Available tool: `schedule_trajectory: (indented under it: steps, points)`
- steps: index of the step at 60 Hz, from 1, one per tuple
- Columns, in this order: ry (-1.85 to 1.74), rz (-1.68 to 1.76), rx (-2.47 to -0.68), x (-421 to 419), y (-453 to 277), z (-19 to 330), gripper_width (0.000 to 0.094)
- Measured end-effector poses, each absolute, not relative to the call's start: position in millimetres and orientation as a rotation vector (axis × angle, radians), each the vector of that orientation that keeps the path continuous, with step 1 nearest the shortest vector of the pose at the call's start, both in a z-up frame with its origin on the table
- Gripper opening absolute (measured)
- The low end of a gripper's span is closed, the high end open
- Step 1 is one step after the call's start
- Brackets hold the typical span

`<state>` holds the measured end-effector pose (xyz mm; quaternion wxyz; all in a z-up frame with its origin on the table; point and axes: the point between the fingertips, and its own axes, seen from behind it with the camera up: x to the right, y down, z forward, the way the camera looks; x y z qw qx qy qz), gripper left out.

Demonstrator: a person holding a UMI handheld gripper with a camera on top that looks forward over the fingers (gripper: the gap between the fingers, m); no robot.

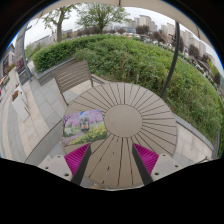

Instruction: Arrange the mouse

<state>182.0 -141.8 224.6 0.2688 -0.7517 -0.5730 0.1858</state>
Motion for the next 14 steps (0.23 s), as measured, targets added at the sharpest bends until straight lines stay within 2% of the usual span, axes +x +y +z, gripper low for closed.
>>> schedule_trajectory:
  steps: [14]
  points:
    - [-1.55,0.524,-2.01,187.2,-140.6,227.9,0.0842]
